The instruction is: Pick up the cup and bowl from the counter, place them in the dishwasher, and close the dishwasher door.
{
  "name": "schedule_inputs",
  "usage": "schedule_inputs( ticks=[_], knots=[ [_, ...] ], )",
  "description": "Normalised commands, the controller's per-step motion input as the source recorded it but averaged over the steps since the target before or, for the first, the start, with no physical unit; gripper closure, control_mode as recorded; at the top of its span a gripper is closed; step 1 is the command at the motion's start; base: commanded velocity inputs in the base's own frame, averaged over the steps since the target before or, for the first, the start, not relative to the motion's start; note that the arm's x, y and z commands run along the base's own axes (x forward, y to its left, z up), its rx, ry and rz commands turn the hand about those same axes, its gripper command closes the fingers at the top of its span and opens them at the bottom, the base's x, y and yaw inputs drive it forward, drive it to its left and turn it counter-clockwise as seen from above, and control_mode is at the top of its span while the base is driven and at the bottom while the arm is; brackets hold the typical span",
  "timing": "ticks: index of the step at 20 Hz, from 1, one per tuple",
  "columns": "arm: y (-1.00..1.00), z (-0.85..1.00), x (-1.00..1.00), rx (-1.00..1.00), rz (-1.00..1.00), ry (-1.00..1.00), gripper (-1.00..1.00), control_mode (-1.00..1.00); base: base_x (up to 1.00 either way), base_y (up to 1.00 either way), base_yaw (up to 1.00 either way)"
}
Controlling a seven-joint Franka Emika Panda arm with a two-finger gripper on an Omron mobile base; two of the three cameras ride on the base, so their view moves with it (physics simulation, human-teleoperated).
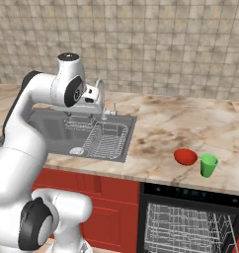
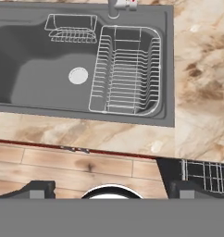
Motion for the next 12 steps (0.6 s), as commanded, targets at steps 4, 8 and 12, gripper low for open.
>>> schedule_inputs(
  ticks=[4, 8, 12],
  knots=[
    [-0.29, 0.0, 0.0, 0.0, 0.0, 0.0, -1.0, -1.0, 0.0, 0.0, 0.0],
    [-0.31, 0.0, 0.0, 0.0, 0.0, 0.0, -1.0, -1.0, 0.0, 0.0, 0.0],
    [-0.31, 0.0, 0.0, 0.0, 0.0, 0.0, -1.0, -1.0, 0.0, 0.0, 0.0]
  ],
)
